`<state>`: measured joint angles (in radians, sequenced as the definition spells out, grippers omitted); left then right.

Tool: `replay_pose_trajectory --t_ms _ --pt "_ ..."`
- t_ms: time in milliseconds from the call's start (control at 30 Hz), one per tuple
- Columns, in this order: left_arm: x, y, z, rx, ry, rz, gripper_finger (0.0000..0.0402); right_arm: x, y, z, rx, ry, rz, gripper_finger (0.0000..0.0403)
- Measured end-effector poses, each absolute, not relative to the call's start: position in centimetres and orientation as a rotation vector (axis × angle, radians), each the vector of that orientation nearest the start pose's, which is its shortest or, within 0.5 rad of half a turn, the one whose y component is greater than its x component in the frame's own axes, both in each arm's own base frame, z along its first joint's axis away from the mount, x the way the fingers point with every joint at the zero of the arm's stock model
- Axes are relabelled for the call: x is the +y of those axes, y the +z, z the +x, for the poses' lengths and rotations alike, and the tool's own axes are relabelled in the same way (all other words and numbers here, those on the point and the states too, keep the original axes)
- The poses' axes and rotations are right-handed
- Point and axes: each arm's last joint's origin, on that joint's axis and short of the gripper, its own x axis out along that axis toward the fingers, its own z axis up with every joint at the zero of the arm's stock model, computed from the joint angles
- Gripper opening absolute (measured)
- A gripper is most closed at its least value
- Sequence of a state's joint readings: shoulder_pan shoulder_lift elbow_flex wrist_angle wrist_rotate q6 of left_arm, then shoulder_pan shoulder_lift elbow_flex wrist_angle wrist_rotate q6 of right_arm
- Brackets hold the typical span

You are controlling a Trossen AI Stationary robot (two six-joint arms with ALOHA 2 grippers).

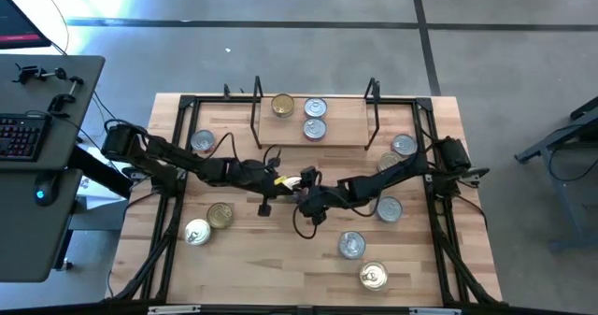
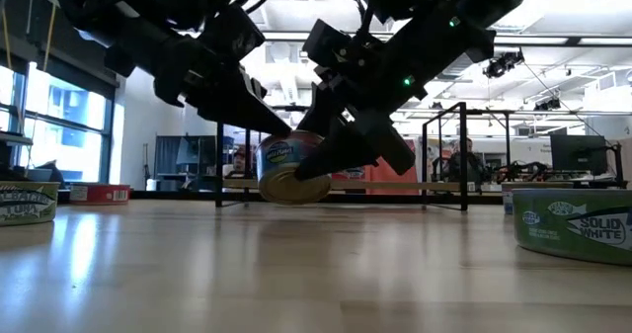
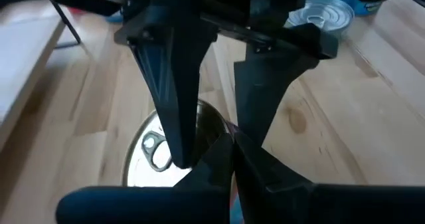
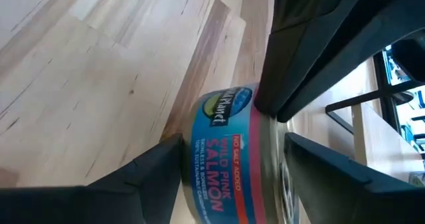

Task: Stack canned seafood by type on shelf
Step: Put the blue-pink tuna can on the shelf

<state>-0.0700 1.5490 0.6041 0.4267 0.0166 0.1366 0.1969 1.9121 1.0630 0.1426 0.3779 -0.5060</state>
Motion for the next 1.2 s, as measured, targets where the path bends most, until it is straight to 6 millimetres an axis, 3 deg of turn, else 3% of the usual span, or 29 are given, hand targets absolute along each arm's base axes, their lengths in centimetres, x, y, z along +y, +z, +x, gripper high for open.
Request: replay_pose_trajectory --t_ms 200,433,567,700,867,1067,1200 --pt "-2.1 15.8 29.0 0.495 -0.115 0.149 0.0 6.5 14.8 38.3 0.7 -0.019 -0.679 0.0242" --pt "-2.1 16.3 29.0 0.472 -0.1 0.146 0.0 6.7 15.0 38.3 0.683 -0.042 -0.633 0.0163" --pt "-2.1 17.4 28.5 0.455 -0.105 0.146 0.0003 7.4 15.6 38.2 0.65 -0.105 -0.532 0.0163" --pt "-2.0 19.1 27.1 0.483 -0.062 0.159 0.0013 8.1 15.9 37.1 0.738 -0.191 -0.554 0.0163" --pt "-1.5 20.7 24.7 0.559 0.052 0.18 0.0018 8.7 20.6 34.7 0.858 -0.404 -0.511 0.0163" --pt "-2.0 21.7 23.7 0.547 0.095 0.191 0.0018 3.4 24.5 33.3 1.036 -0.726 -0.321 0.0163" --pt "-2.6 21.6 24.0 0.527 0.099 0.202 0.0019 -1.2 23.7 33.6 1.128 -0.747 -0.366 0.0163"
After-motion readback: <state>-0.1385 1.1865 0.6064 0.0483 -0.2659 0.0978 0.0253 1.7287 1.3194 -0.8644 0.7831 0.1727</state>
